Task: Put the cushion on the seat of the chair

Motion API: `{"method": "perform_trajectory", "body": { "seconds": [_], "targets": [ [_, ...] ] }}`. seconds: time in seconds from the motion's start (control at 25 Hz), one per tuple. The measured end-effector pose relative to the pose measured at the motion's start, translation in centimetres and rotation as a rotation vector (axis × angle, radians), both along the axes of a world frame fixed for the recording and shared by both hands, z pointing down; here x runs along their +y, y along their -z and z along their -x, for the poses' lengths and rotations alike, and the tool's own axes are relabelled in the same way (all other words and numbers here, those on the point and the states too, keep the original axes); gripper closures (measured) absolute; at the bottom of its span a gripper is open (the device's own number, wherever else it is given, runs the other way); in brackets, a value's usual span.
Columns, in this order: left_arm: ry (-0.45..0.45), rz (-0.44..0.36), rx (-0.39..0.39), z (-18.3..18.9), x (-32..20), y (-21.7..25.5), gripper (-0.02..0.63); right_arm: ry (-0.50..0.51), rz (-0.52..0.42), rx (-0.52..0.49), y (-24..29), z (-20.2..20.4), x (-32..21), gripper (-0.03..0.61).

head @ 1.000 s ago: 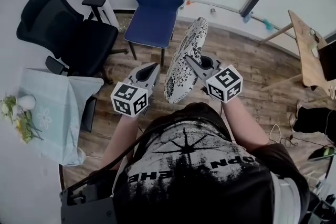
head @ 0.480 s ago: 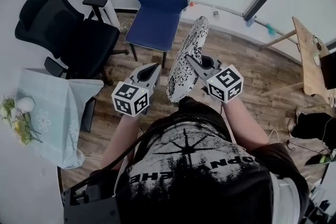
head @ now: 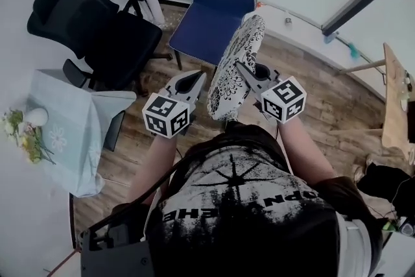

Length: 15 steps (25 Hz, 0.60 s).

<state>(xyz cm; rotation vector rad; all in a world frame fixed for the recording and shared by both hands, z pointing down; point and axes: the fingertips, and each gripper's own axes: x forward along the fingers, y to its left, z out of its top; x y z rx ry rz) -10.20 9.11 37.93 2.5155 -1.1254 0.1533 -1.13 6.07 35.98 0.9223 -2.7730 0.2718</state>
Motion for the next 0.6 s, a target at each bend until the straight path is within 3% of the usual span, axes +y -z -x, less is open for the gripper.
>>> {"method": "perform_trajectory", "body": {
  "seconds": [0.6],
  "targets": [
    [0.177,0.043,-0.042,-0.4,-11.7,-1.2,0.598,0.182,0.038,-0.035,-0.8,0.3,-13.4,0.552]
  ]
}}
